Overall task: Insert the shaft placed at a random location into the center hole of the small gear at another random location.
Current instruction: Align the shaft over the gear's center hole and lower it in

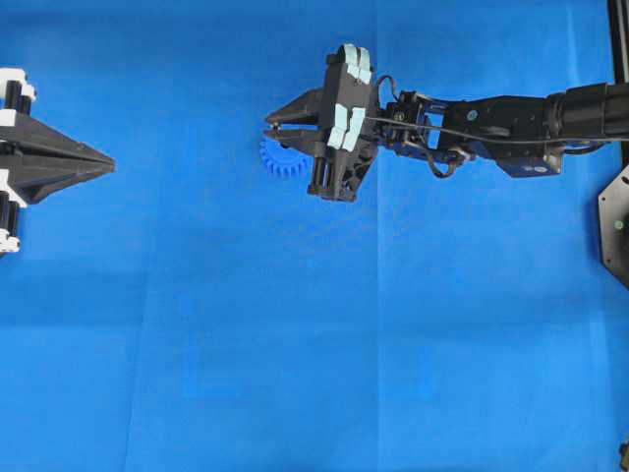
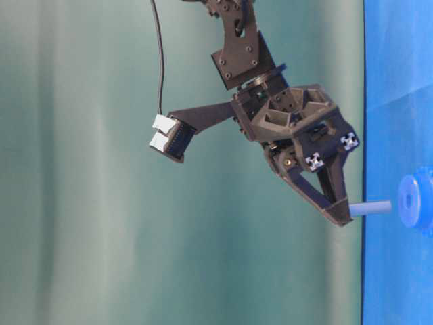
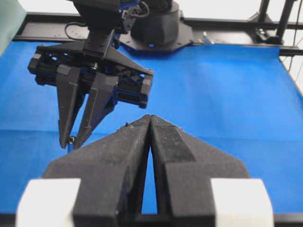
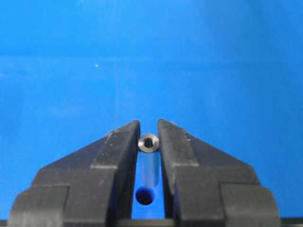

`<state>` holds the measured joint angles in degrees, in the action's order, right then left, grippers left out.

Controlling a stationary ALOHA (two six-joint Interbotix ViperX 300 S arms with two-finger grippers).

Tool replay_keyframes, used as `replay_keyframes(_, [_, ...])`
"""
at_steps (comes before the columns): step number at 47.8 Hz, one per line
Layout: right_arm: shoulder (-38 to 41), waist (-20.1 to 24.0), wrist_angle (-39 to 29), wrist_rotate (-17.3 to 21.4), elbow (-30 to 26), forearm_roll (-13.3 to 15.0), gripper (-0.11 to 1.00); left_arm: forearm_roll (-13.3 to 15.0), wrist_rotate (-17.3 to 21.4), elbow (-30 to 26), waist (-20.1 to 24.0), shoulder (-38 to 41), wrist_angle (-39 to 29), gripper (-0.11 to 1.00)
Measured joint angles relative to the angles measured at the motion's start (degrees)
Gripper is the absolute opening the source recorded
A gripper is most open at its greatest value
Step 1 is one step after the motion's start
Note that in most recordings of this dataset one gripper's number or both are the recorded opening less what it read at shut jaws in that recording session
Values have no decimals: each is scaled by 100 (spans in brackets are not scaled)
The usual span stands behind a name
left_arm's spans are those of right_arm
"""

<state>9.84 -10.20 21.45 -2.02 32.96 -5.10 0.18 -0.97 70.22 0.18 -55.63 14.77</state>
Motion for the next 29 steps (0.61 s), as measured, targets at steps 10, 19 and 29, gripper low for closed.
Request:
replay_keyframes(10, [44, 0, 18, 9, 35, 0, 3, -9, 0, 9, 0, 0, 0, 0])
replay_keyframes(19, [237, 0, 79, 35, 62, -9, 3, 0, 0, 9, 0, 0, 0, 0])
replay_keyframes(29, [369, 0, 229, 35, 88, -53, 3, -9, 0, 9, 0, 0, 0, 0])
